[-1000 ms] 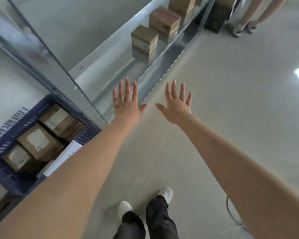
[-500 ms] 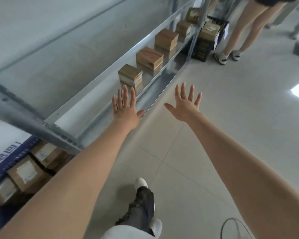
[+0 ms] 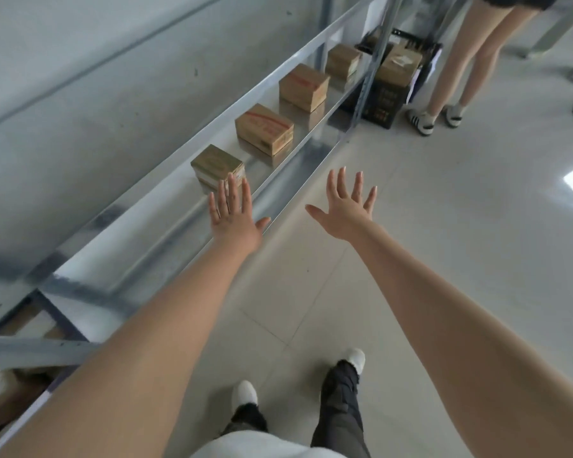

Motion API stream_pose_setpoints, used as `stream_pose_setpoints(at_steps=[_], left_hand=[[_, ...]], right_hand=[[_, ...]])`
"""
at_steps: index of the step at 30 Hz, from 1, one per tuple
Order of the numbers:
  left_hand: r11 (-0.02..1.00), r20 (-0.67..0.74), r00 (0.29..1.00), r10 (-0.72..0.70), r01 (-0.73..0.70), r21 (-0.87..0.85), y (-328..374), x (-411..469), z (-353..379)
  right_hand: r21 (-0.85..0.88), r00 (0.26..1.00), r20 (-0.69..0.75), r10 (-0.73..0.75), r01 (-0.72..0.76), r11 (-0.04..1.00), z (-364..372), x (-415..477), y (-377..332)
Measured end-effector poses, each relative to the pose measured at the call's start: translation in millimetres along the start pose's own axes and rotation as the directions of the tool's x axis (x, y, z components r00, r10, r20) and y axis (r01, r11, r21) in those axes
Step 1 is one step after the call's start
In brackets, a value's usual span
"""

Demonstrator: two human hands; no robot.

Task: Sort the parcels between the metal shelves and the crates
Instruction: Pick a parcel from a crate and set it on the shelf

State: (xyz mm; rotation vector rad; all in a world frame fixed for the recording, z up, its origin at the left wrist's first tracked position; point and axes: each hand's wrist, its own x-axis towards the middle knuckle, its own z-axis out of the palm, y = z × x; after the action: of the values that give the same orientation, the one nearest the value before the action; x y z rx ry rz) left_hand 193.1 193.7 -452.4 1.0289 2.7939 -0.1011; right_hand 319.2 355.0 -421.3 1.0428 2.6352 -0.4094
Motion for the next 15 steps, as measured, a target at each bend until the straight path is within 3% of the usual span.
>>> stream_pose_setpoints(at_steps=[8,15], left_hand=[[0.983,0.039,0.984,-0.173,0.175,-0.059,62,53,1],[0.912,0.15,0.921,-0.36,0.382,-0.153,61,99,22]], right_hand=[[-0.13,0.985,0.083,-0.151,0.161,0.978,-38,91,60],[-0.222,0.926,0.164,-0.34,0.371,0.902,-45,186,21]])
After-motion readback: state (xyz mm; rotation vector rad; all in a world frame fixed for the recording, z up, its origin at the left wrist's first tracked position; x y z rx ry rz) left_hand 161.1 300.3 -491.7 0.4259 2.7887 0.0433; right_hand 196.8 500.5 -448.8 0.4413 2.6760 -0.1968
